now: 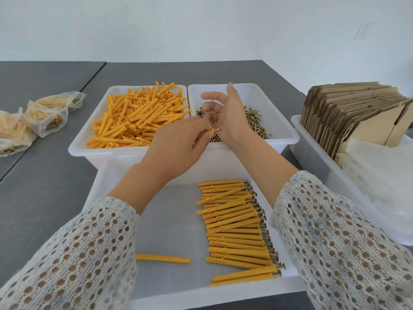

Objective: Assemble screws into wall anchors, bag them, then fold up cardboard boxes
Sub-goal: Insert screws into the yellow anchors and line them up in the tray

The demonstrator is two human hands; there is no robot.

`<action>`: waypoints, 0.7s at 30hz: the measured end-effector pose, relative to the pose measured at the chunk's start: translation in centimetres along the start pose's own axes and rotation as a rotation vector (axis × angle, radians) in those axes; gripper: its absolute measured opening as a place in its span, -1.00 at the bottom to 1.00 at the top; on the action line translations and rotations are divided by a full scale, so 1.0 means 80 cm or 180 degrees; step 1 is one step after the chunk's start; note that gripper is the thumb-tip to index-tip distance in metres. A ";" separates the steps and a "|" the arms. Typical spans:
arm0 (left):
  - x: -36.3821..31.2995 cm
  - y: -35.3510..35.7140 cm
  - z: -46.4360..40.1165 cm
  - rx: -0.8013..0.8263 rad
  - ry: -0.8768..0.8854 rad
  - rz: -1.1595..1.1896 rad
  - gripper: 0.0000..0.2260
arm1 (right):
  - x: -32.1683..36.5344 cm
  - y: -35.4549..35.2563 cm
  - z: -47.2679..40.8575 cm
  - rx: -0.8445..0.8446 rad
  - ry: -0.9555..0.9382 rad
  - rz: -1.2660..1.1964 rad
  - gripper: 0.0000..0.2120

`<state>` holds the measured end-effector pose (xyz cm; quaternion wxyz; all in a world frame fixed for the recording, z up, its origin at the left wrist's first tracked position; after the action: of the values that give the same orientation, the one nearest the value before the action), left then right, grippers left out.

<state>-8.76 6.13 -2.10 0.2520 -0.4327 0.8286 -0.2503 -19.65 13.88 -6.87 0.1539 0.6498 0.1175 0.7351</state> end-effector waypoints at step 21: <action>-0.131 0.094 0.090 0.1978 0.0892 0.0093 -0.76 | -0.019 -0.028 -0.015 -0.0404 0.0619 -0.0499 -0.70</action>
<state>-3.45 17.33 -10.11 0.2590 -0.2846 0.7455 -0.5442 -20.55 15.42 -9.29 0.2396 0.5532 0.1356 0.7862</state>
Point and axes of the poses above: each hand's wrist, its own z-axis away from the middle knuckle, its own y-axis out of the palm, x = y × z, the point moved 10 cm from there along -z, towards the middle knuckle, and after that the axes turned 15 degrees about -x, right-handed, at the moved point
